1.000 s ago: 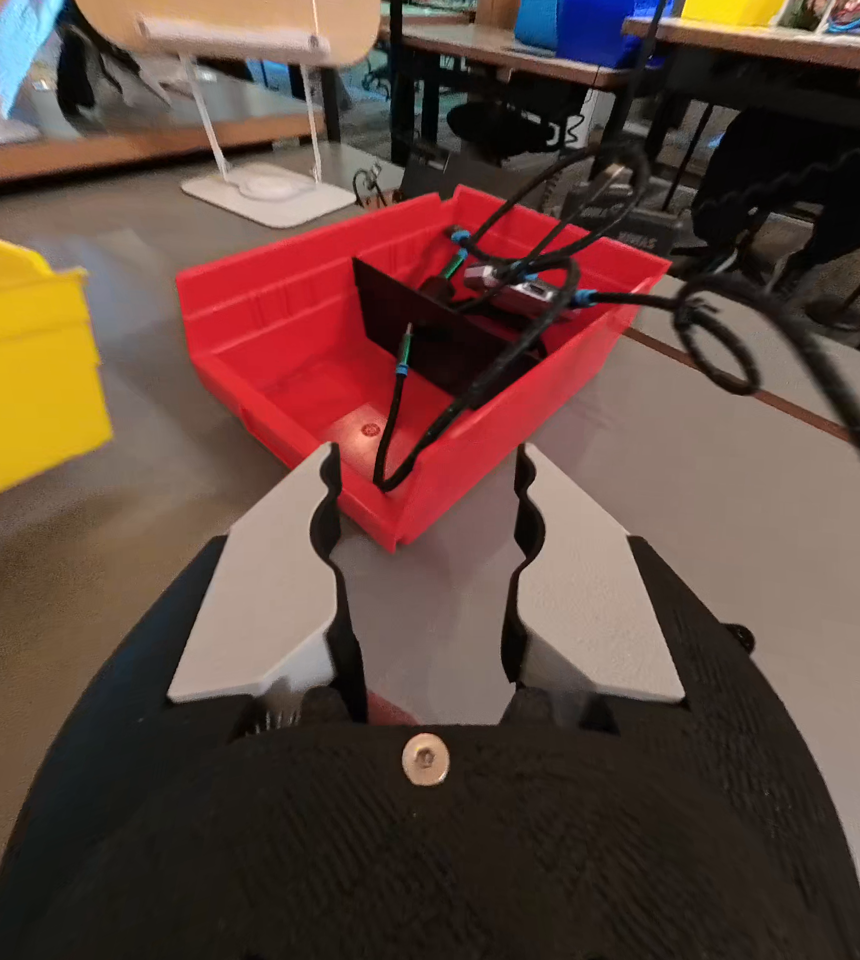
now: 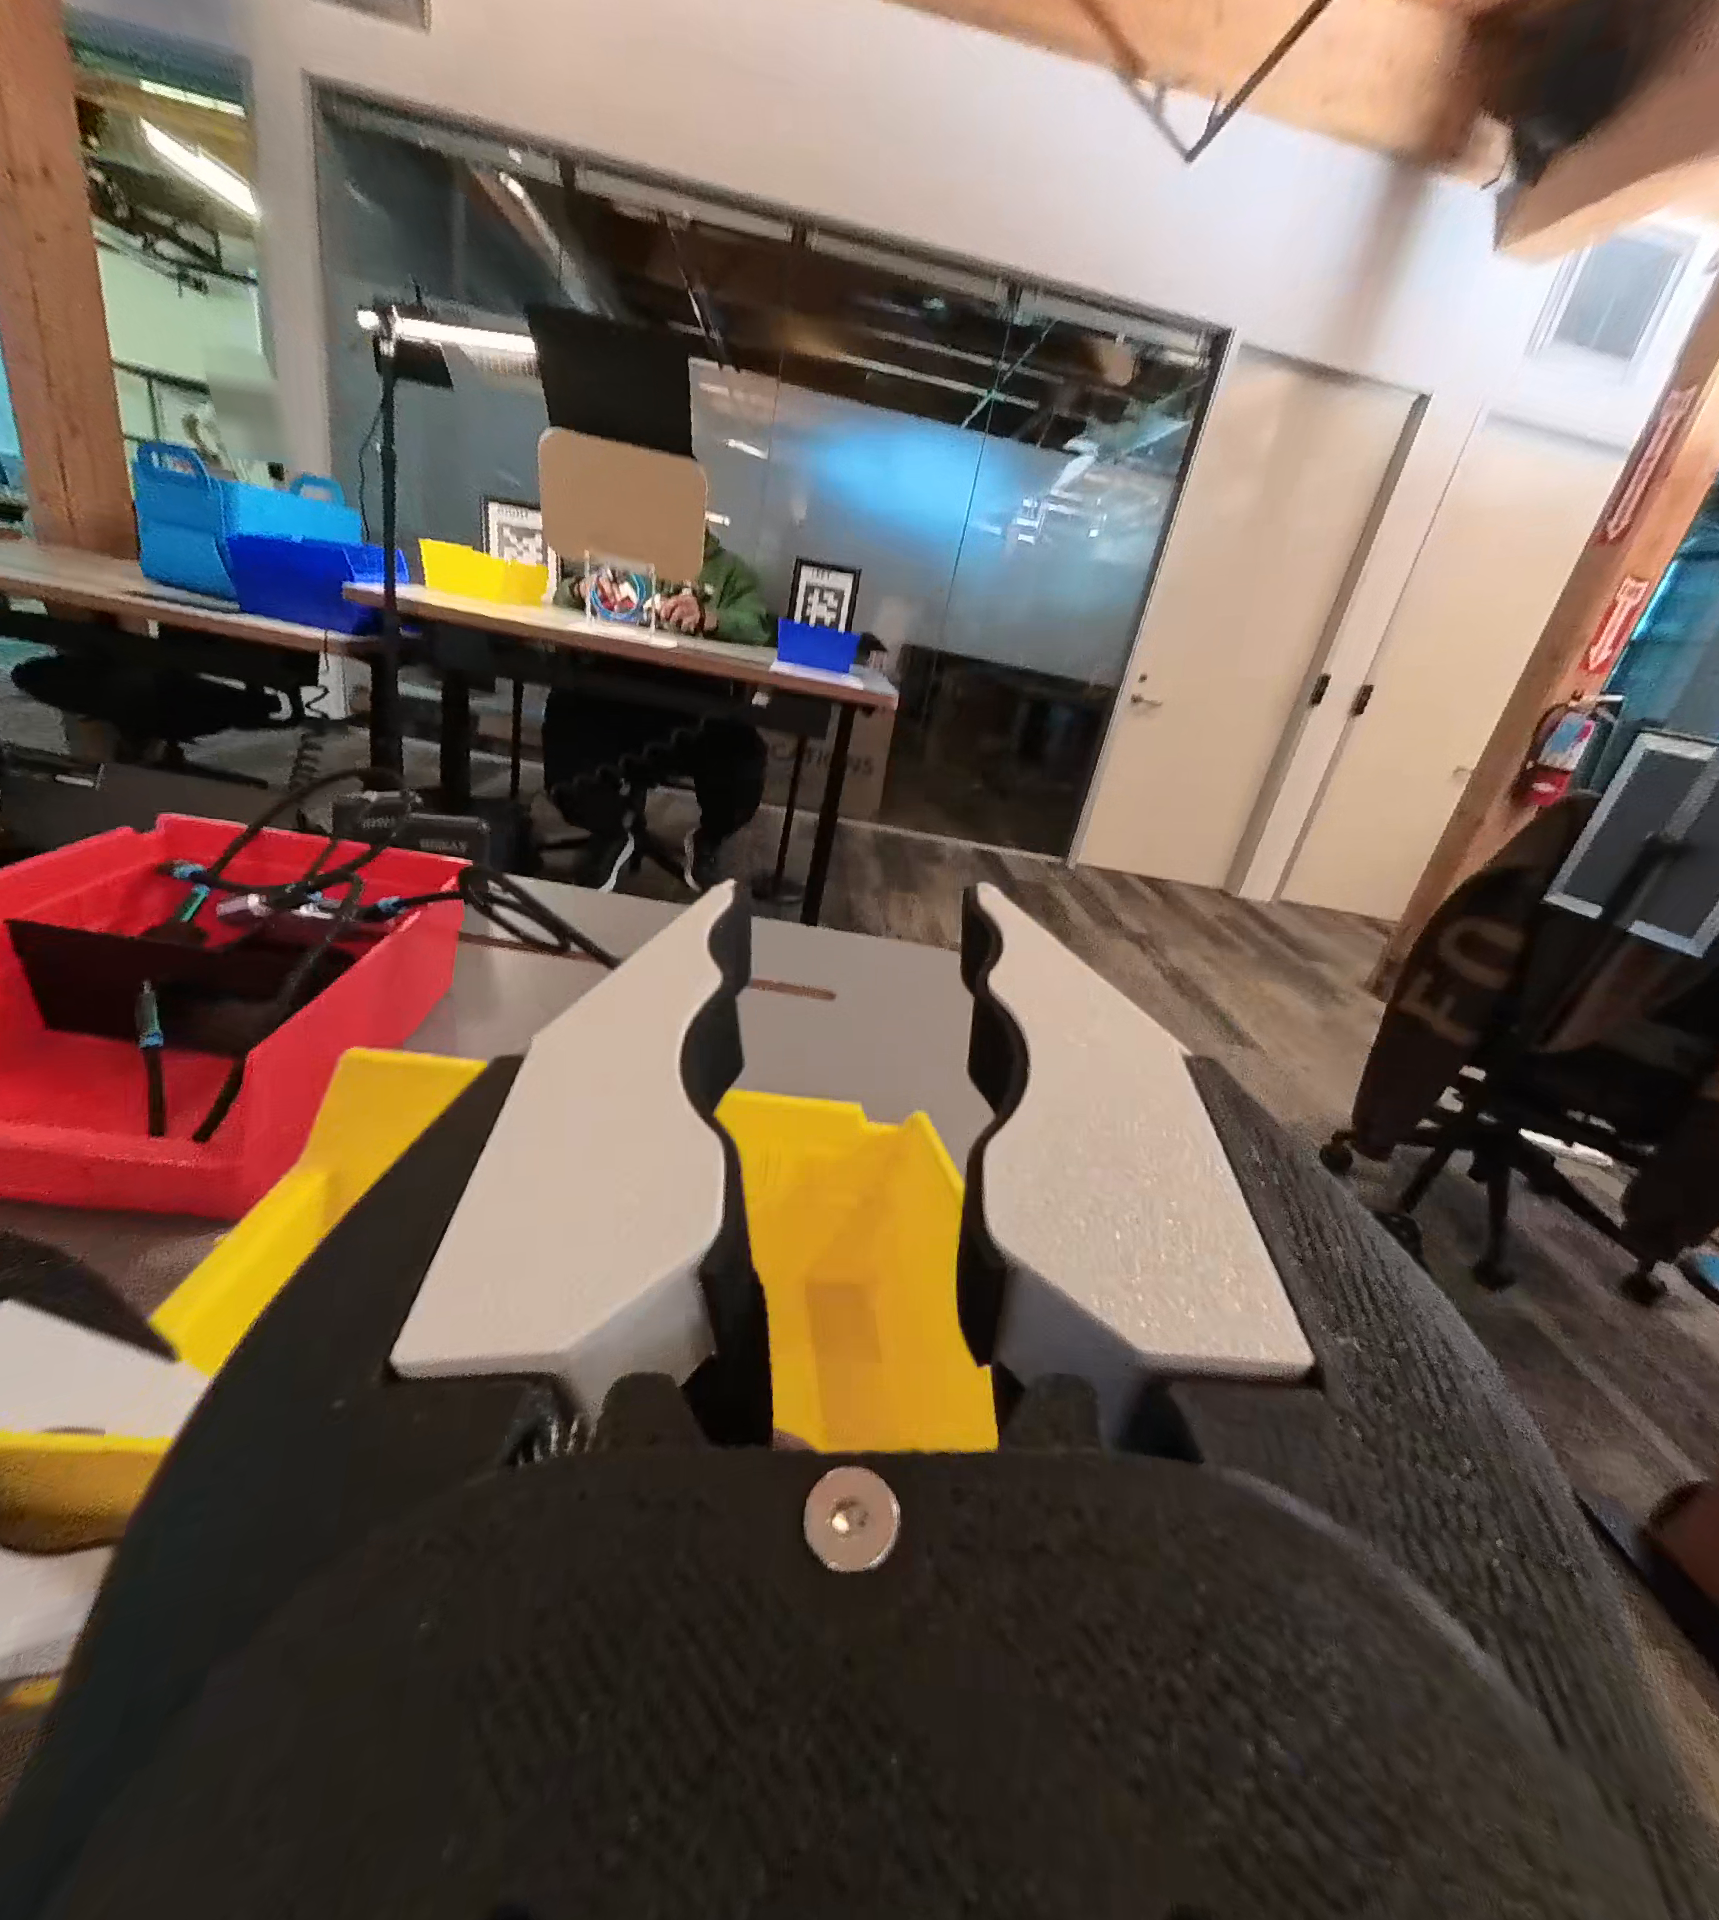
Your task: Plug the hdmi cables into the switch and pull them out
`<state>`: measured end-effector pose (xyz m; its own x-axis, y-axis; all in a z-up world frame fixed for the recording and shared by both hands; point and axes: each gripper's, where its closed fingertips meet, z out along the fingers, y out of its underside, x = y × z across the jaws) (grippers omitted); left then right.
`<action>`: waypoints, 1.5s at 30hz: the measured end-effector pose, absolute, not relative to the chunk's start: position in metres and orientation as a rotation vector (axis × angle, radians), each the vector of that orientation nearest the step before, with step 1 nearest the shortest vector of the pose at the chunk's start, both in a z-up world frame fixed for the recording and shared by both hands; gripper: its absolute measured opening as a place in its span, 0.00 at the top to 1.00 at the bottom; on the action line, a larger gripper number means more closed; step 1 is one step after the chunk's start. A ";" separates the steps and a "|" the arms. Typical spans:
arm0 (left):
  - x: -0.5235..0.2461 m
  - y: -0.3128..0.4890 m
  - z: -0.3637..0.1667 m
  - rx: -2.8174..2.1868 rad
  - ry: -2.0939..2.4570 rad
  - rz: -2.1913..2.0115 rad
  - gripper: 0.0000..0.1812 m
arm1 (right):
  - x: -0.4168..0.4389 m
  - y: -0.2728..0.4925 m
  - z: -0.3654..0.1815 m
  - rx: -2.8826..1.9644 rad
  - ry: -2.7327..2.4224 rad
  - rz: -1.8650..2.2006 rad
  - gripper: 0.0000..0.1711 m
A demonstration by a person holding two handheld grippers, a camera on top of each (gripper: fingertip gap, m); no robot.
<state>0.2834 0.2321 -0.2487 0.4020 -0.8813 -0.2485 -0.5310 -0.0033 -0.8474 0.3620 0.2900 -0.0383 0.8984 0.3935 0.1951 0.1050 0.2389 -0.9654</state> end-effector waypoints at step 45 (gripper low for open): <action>-0.172 0.296 -0.242 -1.906 0.055 0.201 0.96 | 0.318 0.311 -0.061 -1.381 -0.645 0.174 0.77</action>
